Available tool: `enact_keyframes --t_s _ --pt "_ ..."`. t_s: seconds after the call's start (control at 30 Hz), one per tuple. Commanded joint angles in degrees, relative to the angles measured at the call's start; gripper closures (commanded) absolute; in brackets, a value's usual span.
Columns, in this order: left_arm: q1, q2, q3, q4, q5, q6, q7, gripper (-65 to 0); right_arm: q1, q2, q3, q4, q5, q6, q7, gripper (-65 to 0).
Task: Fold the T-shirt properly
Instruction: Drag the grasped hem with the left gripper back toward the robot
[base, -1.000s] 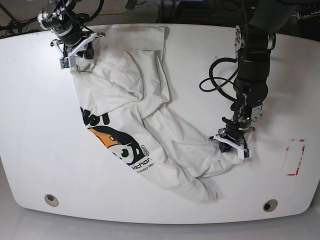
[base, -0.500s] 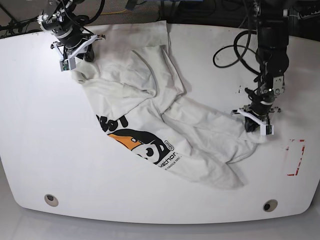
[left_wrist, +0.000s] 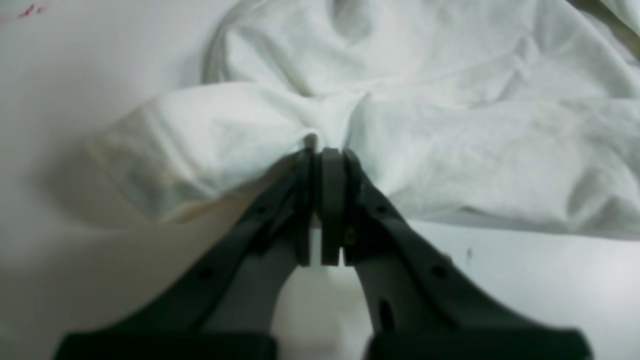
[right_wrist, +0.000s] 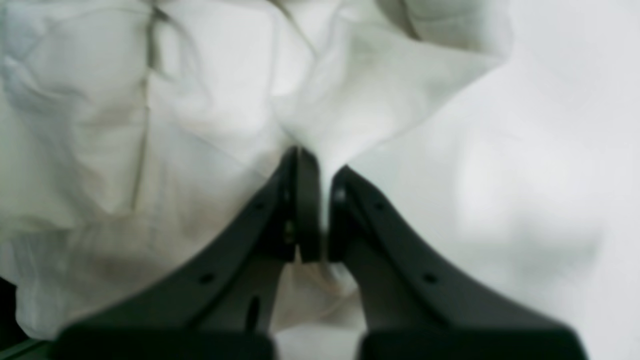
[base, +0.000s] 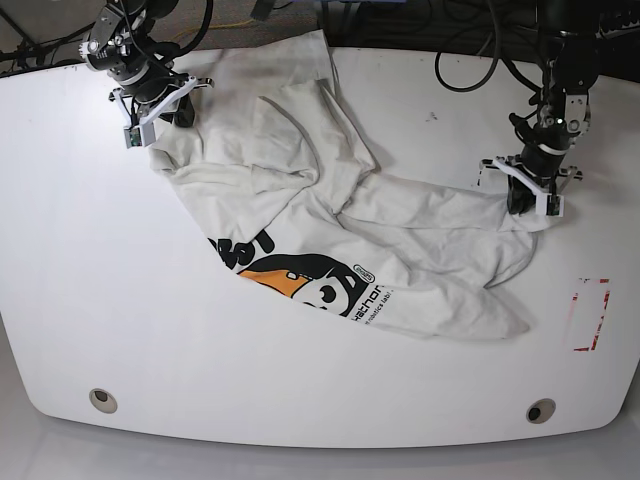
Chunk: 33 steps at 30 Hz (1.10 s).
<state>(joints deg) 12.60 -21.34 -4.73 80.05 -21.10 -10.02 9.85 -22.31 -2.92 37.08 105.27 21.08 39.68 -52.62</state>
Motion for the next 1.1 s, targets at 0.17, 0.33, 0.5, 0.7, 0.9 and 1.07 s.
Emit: enact_keyframes --t_s 0.17,0.33,0.5,0.7,0.9,1.07 --pt "4.8 -0.8 -6.6 3.4 -0.2 -5.3 -1.5 0.0 2.8 0.1 0.2 0.8 0.9 0.3 1.1 0.0" --pt "8.2 0.0 -11.1 6.1 -0.2 -6.4 -1.5 0.0 6.3 0.3 0.2 -0.2 0.9 0.3 0.8 0.0" --pt "10.5 0.4 -13.3 9.0 0.0 -6.4 -1.5 0.0 9.6 0.5 0.7 -2.3 0.9 0.3 -2.0 0.0" --pt "10.7 0.5 -13.6 10.9 -0.1 -6.4 -1.5 -2.1 10.5 0.5 0.3 -3.5 0.9 0.3 -2.1 0.0" --pt "12.8 0.6 -14.8 12.7 -0.2 -6.4 -1.4 -30.6 10.4 0.5 0.3 -3.7 0.8 0.3 -2.1 0.0" --pt "13.6 0.6 -16.5 12.8 -0.3 -6.4 -1.4 -40.6 10.4 0.5 0.3 -3.7 0.7 0.3 -2.1 0.0"
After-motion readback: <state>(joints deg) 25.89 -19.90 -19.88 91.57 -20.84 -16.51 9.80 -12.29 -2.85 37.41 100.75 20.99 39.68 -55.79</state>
